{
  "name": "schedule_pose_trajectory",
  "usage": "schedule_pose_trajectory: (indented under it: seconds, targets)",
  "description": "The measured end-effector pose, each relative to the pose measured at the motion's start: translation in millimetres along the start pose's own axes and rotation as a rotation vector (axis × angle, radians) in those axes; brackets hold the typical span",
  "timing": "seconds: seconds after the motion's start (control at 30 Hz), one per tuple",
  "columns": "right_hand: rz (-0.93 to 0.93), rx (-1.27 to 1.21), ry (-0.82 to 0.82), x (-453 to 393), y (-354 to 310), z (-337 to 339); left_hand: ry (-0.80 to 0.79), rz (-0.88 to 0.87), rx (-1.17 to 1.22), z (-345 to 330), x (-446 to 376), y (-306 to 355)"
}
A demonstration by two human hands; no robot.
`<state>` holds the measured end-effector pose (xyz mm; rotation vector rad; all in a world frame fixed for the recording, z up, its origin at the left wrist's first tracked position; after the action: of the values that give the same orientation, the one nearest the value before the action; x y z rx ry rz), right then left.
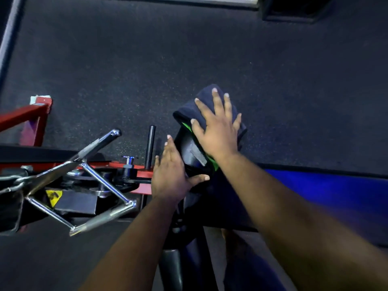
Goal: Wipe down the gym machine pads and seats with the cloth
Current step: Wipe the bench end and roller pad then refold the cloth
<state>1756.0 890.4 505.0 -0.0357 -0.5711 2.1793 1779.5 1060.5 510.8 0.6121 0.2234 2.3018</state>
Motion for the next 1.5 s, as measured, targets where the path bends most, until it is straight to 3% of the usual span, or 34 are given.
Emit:
schedule_pose_trajectory:
  seconds: [0.17, 0.27, 0.37, 0.47, 0.63, 0.83, 0.97, 1.07, 1.2, 1.3, 1.4, 1.5]
  targets:
    - [-0.067, -0.355, 0.000, 112, 12, -25, 0.059, -0.047, -0.041, -6, -1, -3]
    - [-0.144, -0.486, 0.051, 72, 21, -27, 0.060, -0.061, 0.002, -7, -3, -3]
    - [-0.428, -0.793, 0.098, -10, 38, -13, 0.034, -0.069, -0.009, -5, -1, -3]
    - [-0.475, -0.912, 0.055, 2, 43, -14, 0.048, -0.064, -0.039, -4, 1, -1]
    - [-0.402, -0.849, -0.011, 115, 20, -41, 0.127, -0.053, -0.029, -6, 0, -2]
    - [-0.342, -0.410, 0.030, -14, 16, 4, 0.065, -0.032, -0.056, -3, 1, 2]
    - [-0.134, -0.231, 0.027, 46, 6, -5, 0.066, -0.009, -0.071, -3, 3, 3]
    - [-0.012, -0.128, -0.082, 94, 7, -19, 0.163, -0.033, -0.084, -7, 0, 1]
    - [0.070, 0.124, -0.076, 7, -8, 1, 0.096, -0.020, -0.073, -5, 2, 3]
    - [0.034, 0.271, -0.124, -35, -33, 7, 0.069, 0.009, -0.026, -3, 2, 2]
    - [0.077, 0.218, -0.063, 10, -34, 3, 0.038, 0.022, 0.005, -2, 2, 3]
    - [0.084, 0.045, -0.075, 82, -13, -6, 0.139, -0.005, -0.024, -9, -3, -2]
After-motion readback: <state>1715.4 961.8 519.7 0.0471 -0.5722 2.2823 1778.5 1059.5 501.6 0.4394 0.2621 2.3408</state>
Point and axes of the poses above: each hand's wrist, its own x-axis away from the middle knuckle, its own z-axis out of the back of the hand, y = z × x, the point moved 2 cm from there along -x, towards the middle knuckle, and after that the axes turned 8 degrees about -z, right-handed, at the moved point
